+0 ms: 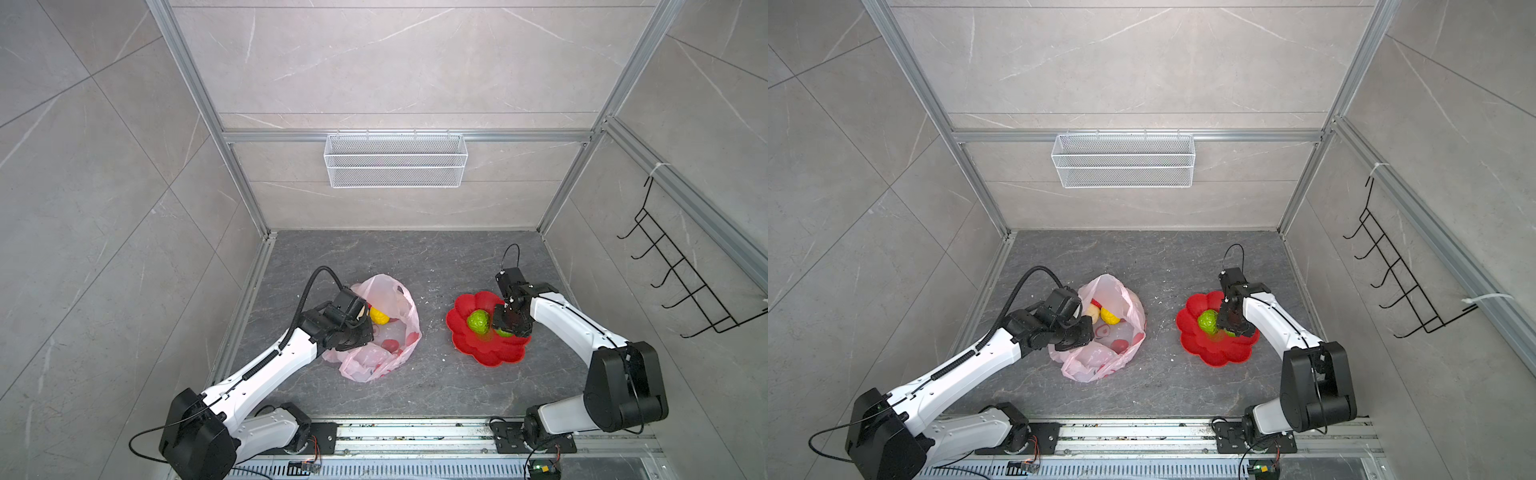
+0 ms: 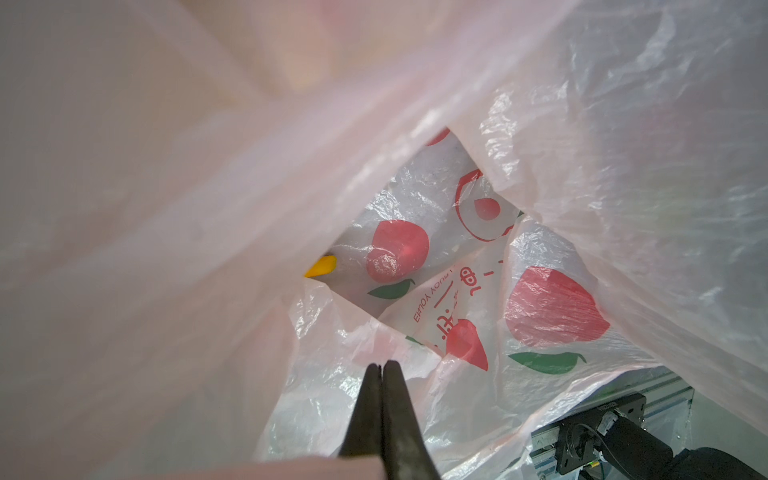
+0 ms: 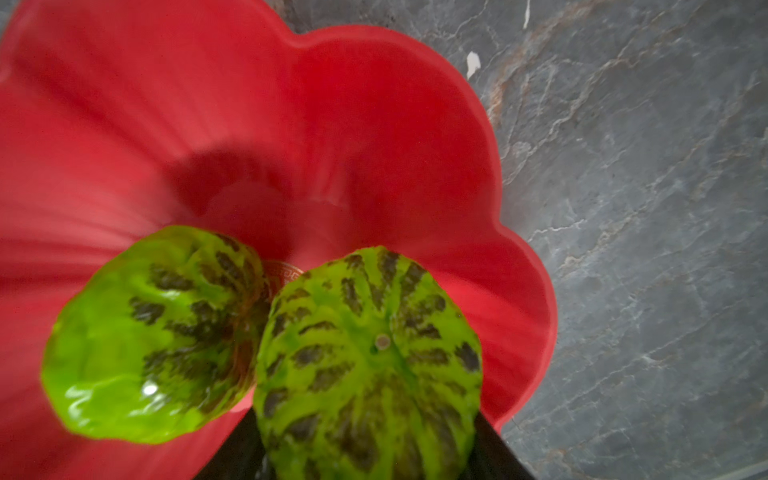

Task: Take the fake fruits out of the plastic bag
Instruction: 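Lower the striped melon into the red plate beside the first fruit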

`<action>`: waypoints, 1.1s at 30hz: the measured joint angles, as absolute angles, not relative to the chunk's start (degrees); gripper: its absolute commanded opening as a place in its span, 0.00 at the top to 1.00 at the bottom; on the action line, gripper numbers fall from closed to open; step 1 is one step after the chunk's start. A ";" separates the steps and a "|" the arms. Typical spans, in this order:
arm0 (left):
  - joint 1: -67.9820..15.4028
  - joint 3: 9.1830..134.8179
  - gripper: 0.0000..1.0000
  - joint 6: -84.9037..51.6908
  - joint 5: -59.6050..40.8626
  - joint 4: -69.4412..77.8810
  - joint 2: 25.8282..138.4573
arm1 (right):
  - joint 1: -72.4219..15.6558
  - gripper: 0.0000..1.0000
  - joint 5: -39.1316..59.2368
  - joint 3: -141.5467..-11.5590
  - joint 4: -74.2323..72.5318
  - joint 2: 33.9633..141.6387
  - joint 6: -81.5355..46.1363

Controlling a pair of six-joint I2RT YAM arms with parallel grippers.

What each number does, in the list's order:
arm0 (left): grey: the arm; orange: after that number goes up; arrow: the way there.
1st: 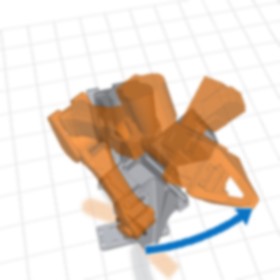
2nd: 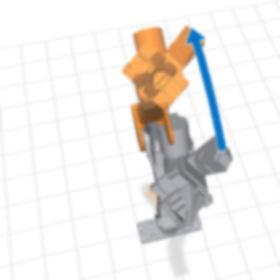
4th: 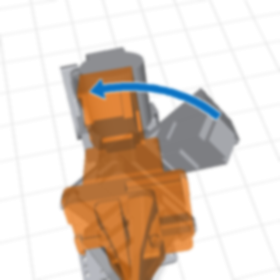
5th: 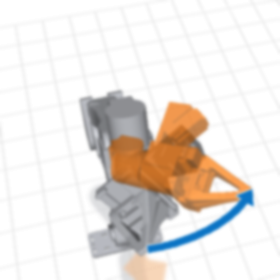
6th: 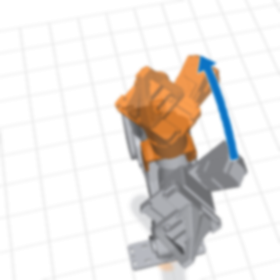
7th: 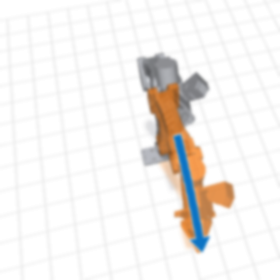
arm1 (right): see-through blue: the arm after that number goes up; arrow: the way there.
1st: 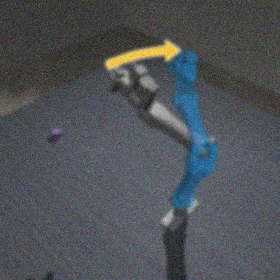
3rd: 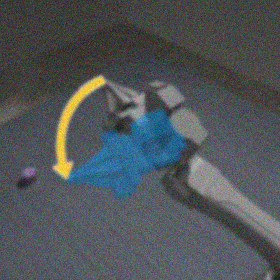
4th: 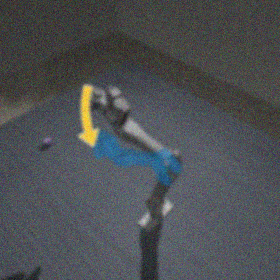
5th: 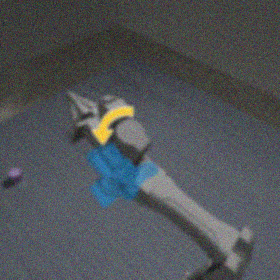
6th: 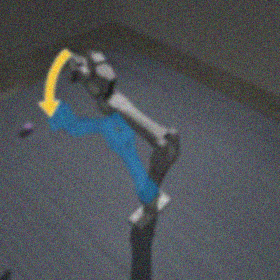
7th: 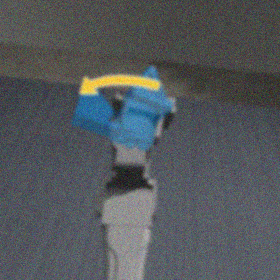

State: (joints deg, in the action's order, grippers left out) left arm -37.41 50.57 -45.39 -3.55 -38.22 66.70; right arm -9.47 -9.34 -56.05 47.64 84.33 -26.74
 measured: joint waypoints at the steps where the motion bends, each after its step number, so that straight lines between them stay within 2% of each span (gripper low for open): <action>1: -37.41 50.59 1.00 -45.39 -3.55 -38.22 66.70 | -9.34 0.63 -9.21 -55.90 47.35 84.71 -26.72; 11: -37.41 50.59 1.00 -45.39 -3.53 -38.24 66.70 | -8.73 0.59 -8.10 -54.70 45.06 87.26 -26.02; 33: -37.41 50.57 1.00 -45.39 -3.55 -38.28 66.70 | -8.58 0.36 -7.90 -54.57 43.66 88.51 -25.85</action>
State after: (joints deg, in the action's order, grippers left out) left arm -37.41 50.57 -45.39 -3.55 -38.28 66.70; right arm -8.58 -7.90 -54.57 43.66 88.51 -25.85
